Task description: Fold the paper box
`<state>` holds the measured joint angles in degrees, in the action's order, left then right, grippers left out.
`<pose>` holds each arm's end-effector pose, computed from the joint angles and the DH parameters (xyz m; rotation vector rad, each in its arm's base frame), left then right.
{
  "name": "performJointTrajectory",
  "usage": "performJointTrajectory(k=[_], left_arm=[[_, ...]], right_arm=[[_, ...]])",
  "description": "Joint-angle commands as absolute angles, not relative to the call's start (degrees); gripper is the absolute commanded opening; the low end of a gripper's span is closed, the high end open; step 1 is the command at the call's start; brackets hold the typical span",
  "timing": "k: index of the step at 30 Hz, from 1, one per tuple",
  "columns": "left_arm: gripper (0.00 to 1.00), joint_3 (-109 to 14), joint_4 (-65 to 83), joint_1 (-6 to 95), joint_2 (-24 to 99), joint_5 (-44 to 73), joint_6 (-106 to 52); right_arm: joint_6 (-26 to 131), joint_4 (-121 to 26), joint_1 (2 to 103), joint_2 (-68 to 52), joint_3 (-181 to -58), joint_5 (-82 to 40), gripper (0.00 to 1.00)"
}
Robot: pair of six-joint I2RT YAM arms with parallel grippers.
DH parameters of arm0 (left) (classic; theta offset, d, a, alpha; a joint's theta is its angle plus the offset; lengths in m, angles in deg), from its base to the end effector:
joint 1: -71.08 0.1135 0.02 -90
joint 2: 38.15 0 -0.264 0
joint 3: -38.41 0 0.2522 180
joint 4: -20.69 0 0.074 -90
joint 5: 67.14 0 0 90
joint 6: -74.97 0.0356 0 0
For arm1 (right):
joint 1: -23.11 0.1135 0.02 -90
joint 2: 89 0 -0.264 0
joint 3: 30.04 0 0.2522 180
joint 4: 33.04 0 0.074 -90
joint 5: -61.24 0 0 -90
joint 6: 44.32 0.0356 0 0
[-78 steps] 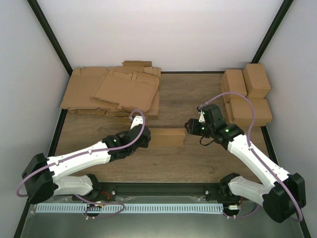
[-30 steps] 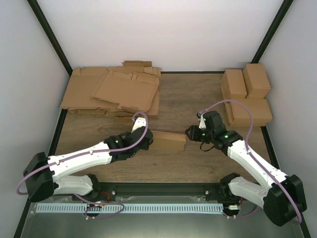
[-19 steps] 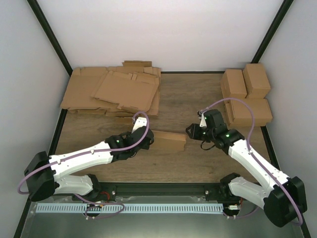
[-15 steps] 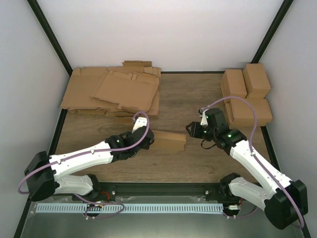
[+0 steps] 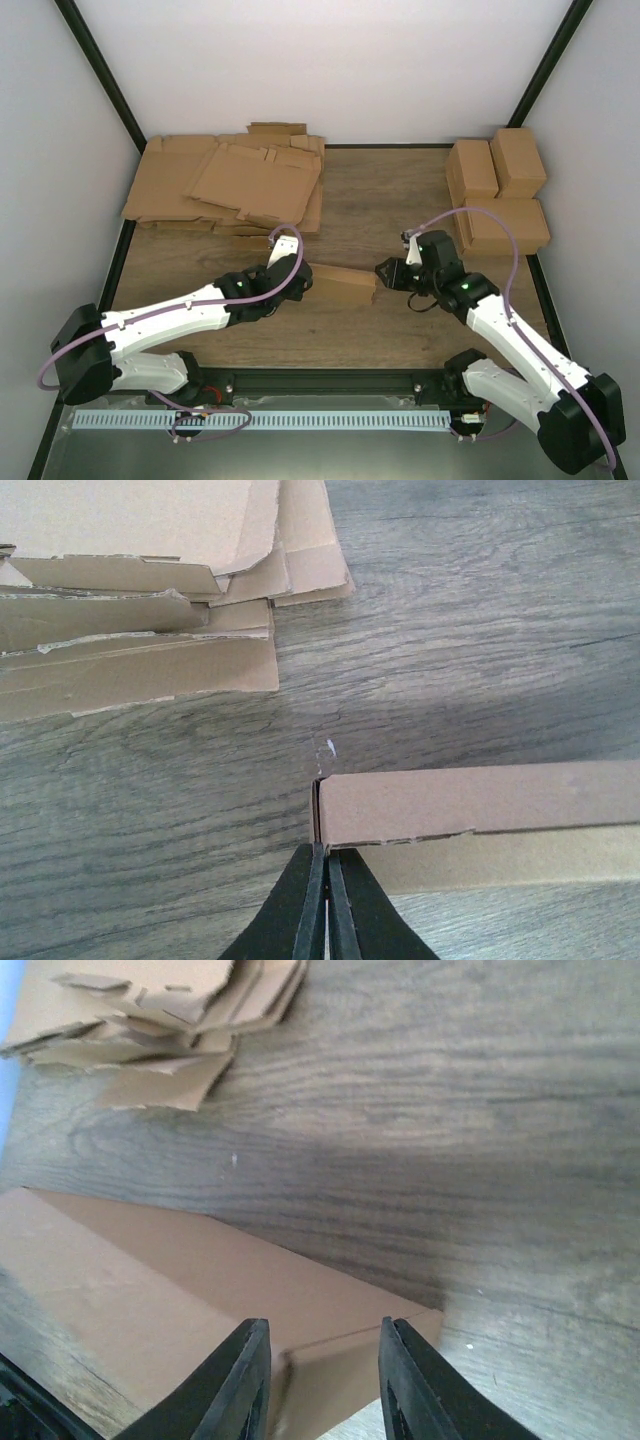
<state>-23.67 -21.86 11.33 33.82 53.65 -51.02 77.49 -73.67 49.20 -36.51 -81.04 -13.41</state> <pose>0.1419 -0.2072 0.2383 0.2645 2.3100 -0.1562 0.1680 0.0928 0.2437 -0.0238 2.4172 0.8031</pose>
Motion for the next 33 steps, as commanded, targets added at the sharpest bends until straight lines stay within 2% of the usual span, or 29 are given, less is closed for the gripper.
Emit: performJointTrajectory(k=[1,10,18,33], left_arm=[[0.04,-24.04,-23.1,10.81,34.97,52.58,-51.13],[0.04,-24.07,-23.15,10.83,35.06,52.7,-51.16],[0.04,-24.26,-23.2,10.77,35.33,52.87,-51.13],[0.04,-24.52,-23.02,10.68,36.07,52.92,-50.93]], right_arm=[[78.06,-71.92,48.78,-37.41,-78.35,-12.44,0.31],[78.14,-71.75,48.78,-36.92,-77.93,-13.39,0.28],[77.16,-74.76,48.78,-38.51,-82.12,-15.1,0.36],[77.72,-77.2,48.78,-40.96,-84.47,-7.5,0.36]])
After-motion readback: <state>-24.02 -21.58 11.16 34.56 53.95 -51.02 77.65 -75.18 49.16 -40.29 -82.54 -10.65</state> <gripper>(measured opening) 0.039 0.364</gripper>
